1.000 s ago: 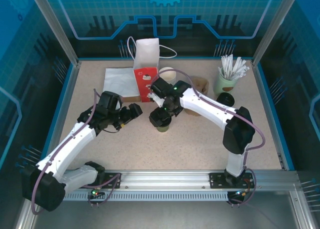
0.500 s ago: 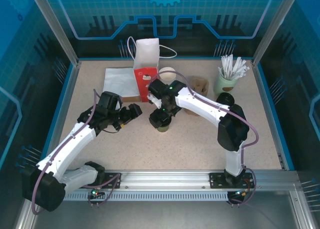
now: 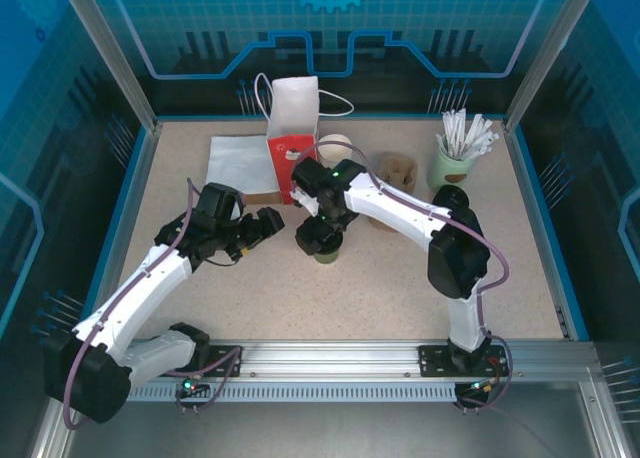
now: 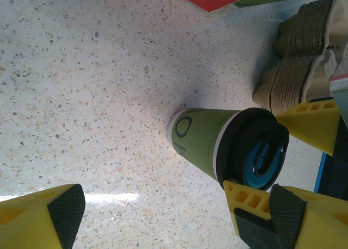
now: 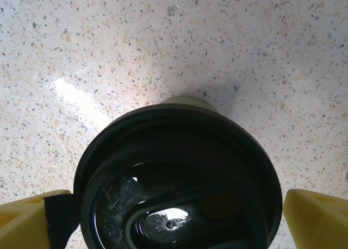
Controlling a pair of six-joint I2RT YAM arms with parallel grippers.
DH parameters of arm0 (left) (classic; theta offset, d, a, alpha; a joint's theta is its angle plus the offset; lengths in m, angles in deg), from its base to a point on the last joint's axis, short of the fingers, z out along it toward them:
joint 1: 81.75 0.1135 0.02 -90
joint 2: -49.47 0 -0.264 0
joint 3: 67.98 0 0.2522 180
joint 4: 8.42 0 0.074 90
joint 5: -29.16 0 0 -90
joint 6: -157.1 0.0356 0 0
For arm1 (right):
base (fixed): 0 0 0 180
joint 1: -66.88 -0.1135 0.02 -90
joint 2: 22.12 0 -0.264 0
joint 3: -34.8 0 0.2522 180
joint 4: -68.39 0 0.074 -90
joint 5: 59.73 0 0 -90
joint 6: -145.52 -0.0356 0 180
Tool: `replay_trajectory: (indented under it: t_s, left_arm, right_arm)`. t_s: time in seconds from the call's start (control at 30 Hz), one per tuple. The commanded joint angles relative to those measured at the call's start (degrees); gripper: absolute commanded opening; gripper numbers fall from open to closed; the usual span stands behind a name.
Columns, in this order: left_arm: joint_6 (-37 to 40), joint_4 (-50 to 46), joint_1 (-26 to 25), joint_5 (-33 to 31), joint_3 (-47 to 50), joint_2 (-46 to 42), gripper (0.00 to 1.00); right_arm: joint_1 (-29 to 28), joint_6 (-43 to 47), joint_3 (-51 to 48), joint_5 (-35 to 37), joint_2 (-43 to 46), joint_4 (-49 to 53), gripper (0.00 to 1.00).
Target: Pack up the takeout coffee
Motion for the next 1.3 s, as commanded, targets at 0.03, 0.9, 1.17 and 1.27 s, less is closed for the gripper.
replay_trajectory:
  t_s: [0.03,0.9,1.17,1.27]
  left_arm:
    - [0.87,-0.89,0.68,-0.19,0.74,-0.41,0.92]
    - [0.14,0.27,0.68,0.97,-0.27,1.42,0.92]
    - [0.4,0.07,0.68,1.37,-0.84,1.95,0.92]
    - [0.49,0.03,0.67,1.39,-0.97,1.96,0.92]
  right_arm:
    - [-1.03,1.12,1.4,0.95,-2.12,1.58,1.0]
    - [9.28,-4.59,-9.33,-20.12,4.54,-8.09,0.92]
    - [11.28,-4.91,-11.1,-20.6,5.82,-8.12,1.0]
    - [11.47,-4.91,-11.05,-19.22,6.52,-7.92,1.0]
